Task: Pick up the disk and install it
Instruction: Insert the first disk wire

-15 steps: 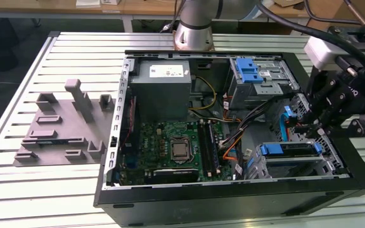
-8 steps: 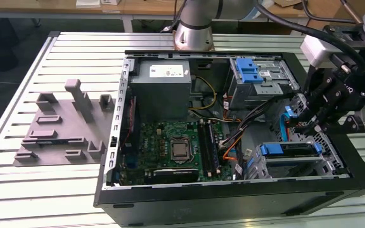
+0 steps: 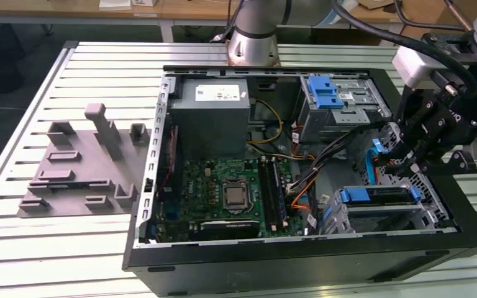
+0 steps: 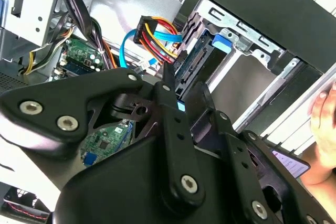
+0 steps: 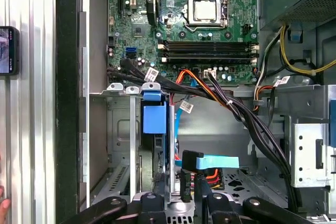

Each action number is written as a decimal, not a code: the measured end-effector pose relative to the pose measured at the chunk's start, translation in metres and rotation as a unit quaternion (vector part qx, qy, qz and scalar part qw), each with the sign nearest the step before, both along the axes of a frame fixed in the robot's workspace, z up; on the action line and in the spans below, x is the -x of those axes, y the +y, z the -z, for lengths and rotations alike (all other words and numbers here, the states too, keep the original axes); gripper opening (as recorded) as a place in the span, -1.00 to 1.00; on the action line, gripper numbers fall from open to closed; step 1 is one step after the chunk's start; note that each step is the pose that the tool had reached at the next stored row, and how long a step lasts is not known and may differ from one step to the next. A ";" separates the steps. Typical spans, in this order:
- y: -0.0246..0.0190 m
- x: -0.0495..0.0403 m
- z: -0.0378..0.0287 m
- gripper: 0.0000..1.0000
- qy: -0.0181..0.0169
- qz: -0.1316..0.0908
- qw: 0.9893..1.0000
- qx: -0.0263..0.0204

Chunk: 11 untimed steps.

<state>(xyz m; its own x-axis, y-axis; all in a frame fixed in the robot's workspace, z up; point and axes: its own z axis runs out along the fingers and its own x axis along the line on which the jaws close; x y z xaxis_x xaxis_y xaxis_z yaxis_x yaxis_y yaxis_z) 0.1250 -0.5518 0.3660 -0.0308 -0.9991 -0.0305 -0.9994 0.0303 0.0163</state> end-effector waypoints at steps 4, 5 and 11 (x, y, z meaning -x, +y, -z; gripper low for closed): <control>0.0002 0.0000 0.0006 -0.29 0.000 0.000 1.000 0.000; 0.0004 0.0000 0.0009 -0.29 0.000 0.000 1.000 0.000; 0.0030 0.0000 0.0059 -0.29 0.000 0.000 1.000 0.000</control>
<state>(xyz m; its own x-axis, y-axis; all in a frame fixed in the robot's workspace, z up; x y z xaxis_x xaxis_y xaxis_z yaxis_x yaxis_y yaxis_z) 0.1250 -0.5488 0.3601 -0.0308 -0.9991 -0.0306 -0.9994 0.0303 0.0163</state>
